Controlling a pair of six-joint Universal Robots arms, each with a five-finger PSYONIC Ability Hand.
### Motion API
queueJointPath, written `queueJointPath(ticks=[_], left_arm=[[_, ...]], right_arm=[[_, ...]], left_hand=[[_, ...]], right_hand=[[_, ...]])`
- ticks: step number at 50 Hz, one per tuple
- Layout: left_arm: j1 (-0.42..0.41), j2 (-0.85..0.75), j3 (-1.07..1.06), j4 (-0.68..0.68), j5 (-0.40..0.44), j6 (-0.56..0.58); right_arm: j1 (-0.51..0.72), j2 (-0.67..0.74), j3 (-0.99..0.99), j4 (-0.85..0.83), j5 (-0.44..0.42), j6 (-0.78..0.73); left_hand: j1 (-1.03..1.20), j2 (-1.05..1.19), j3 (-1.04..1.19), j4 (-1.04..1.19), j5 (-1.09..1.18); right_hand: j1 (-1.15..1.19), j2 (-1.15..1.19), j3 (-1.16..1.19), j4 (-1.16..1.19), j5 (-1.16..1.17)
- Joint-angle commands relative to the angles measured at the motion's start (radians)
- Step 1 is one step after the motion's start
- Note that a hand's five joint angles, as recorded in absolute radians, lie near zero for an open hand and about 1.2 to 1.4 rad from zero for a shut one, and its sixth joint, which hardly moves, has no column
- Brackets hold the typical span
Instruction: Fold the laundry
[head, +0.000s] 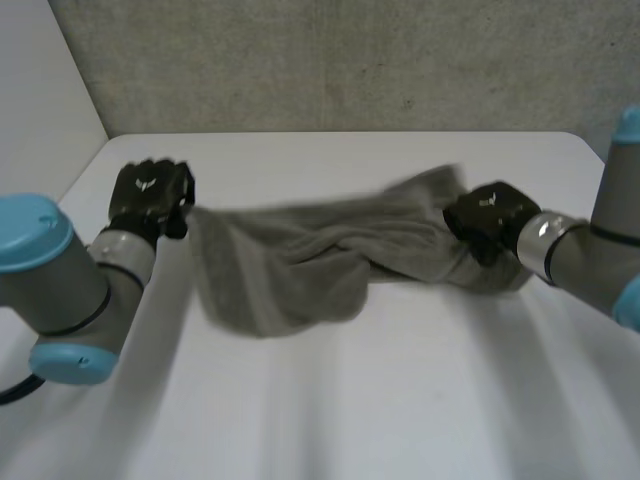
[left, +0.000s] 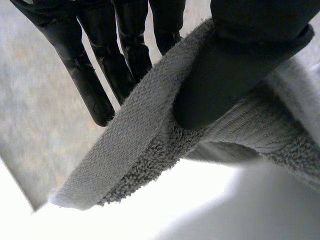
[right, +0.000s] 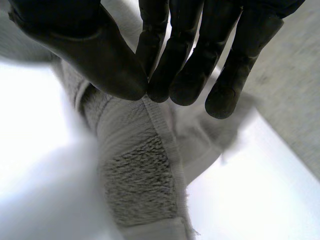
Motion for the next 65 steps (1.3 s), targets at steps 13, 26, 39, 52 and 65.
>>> queueJointPath(ticks=[13, 26, 39, 52, 65], left_arm=[[0.272, 0.224, -0.170, -0.028, 0.200, -0.005], [0.295, 0.222, -0.106, -0.064, 0.246, -0.003], [0.231, -0.198, 0.135, -0.014, 0.242, 0.000], [0.229, -0.153, 0.163, -0.025, 0.242, -0.002], [0.223, 0.336, -0.298, -0.071, 0.333, 0.000]], right_arm=[[-0.187, -0.320, 0.258, 0.064, -0.080, -0.124], [-0.249, -0.374, 0.122, 0.159, -0.174, -0.046], [-0.148, -0.001, -0.055, 0.159, -0.027, -0.048], [-0.142, 0.033, -0.083, -0.005, 0.026, 0.122], [-0.151, -0.015, 0.035, -0.095, 0.066, 0.150]], left_hand=[[0.148, 0.167, 0.167, 0.167, 0.141], [0.111, 0.129, 0.129, 0.129, 0.103], [-0.154, -0.135, -0.136, -0.135, -0.161], [-0.961, -0.942, -0.943, -0.942, -0.968], [-0.891, -0.872, -0.873, -0.872, -0.898]], right_hand=[[0.071, 0.052, 0.059, 0.060, 0.049], [0.071, 0.052, 0.059, 0.060, 0.049], [0.071, 0.052, 0.059, 0.060, 0.049], [0.071, 0.052, 0.059, 0.060, 0.049], [0.071, 0.052, 0.059, 0.060, 0.049]])
